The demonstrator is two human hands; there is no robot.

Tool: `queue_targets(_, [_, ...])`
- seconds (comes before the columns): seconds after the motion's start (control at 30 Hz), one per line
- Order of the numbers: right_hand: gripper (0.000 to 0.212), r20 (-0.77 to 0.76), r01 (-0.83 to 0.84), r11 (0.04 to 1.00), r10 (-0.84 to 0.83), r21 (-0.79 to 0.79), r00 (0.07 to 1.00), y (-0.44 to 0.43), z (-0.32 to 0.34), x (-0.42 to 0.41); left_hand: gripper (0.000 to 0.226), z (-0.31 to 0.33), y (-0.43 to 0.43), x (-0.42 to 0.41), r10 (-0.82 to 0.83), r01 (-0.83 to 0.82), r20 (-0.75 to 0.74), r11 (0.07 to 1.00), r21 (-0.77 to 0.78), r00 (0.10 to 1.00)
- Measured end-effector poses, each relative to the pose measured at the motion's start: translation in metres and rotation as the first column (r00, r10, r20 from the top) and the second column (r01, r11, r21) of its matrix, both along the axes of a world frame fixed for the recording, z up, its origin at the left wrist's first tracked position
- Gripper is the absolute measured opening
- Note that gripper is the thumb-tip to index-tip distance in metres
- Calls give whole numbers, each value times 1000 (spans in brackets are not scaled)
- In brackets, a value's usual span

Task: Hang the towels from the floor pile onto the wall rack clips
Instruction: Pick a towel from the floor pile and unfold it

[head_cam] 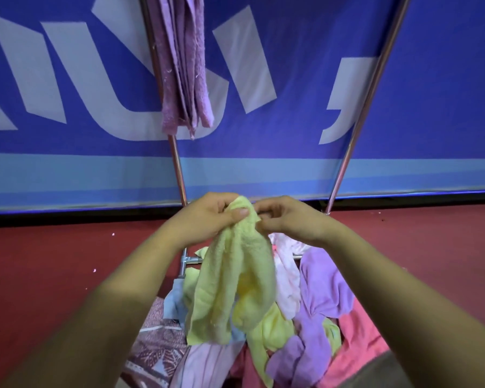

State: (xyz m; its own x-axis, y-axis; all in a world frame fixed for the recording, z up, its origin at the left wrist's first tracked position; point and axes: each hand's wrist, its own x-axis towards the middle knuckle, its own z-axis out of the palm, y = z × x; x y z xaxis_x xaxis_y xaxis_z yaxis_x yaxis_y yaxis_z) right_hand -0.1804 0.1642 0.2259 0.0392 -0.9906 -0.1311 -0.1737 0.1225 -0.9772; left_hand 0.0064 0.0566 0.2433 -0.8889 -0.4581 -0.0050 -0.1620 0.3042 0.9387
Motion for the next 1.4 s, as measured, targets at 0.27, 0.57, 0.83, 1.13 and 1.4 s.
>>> queue_targets(0.27, [24,392,567,821,-500,-69,772,-1,20,-19,15,-18,-24,14,70,81,411,938,-338,909])
queue_targets(0.57, [36,80,209,973,-216,97,973,12,9,-16,10,17,-5,4,180,-175,-49,981,81,982])
queue_targets(0.83, [47,115,-85,996,81,31,990,15,28,-3,23,10,-4,2,185,-186,23,983,12,982])
queue_targets(1.13, [21,346,393,919,-356,-39,868,8,29,-18,12,4,-9,10,66,-85,80,962,260,995])
queue_targets(1.4, [6,51,468,882,-470,56,881,12,14,-36,25,0,-18,5,445,-272,-227,802,532,866])
